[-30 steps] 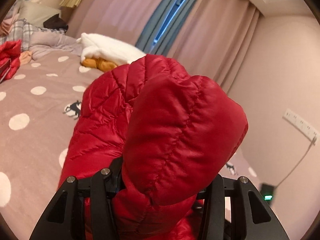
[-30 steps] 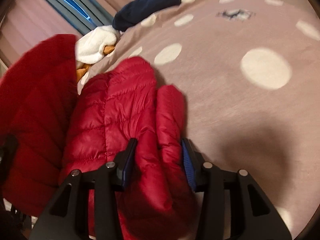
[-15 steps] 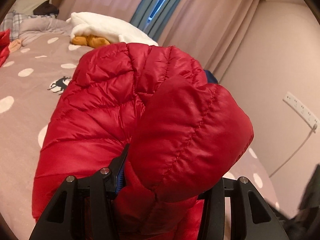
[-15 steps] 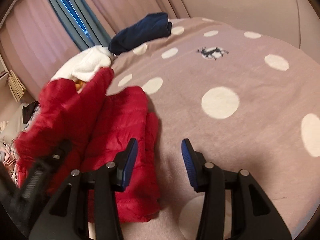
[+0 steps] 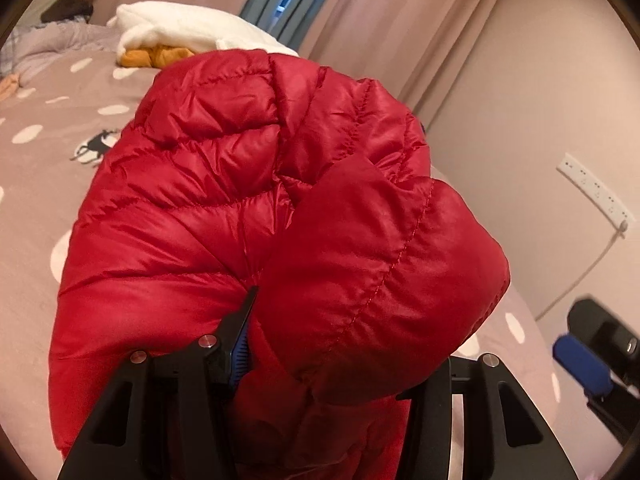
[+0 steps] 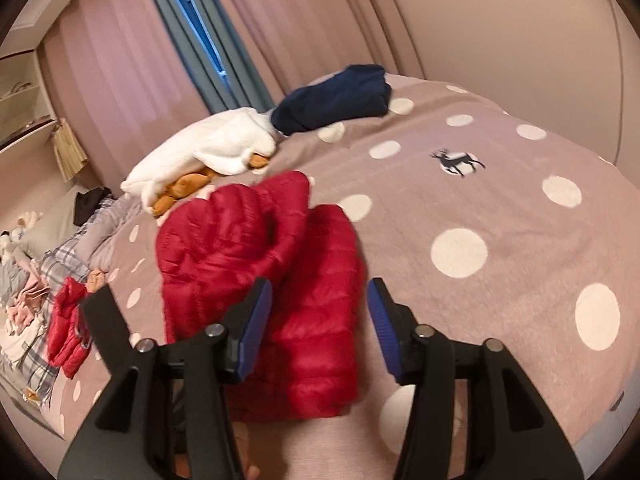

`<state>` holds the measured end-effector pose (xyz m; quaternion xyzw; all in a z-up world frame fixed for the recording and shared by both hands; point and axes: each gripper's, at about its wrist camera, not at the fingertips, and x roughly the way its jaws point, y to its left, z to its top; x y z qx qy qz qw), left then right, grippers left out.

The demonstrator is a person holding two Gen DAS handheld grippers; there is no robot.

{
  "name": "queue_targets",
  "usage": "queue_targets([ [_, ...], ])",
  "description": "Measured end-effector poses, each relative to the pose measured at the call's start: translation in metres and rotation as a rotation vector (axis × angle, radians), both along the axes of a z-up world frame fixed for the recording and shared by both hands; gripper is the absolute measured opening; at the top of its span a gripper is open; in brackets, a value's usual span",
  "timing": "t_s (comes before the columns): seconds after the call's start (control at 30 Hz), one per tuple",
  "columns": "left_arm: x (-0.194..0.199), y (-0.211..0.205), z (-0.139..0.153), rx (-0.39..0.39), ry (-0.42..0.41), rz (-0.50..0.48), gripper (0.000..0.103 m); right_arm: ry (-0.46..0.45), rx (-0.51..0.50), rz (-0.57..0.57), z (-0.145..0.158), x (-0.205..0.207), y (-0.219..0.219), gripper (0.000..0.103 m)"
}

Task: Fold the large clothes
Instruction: 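Hold the folded red jacket bundle raised in the left tool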

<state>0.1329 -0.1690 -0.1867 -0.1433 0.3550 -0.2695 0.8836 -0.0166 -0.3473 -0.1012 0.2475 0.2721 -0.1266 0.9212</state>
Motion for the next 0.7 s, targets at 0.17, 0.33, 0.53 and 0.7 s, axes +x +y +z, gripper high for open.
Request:
queue_targets([
  [0.17,-0.002,-0.006,-0.005,0.04,0.0,-0.05,0.048,0.007,0.012,0.023,0.002,0.007,0.006,0.056],
  [0.33,0.007,-0.015,-0.009,0.083,0.015,-0.084,0.048,0.013,-0.021,0.024,0.008,0.005,0.012,0.058],
  [0.53,0.019,-0.03,-0.009,0.158,-0.004,-0.084,0.049,0.031,-0.03,0.008,0.009,-0.001,0.011,0.06],
  [0.7,0.02,-0.039,-0.008,0.158,0.0,-0.083,0.05,0.037,-0.051,0.0,0.015,-0.008,0.012,0.06],
])
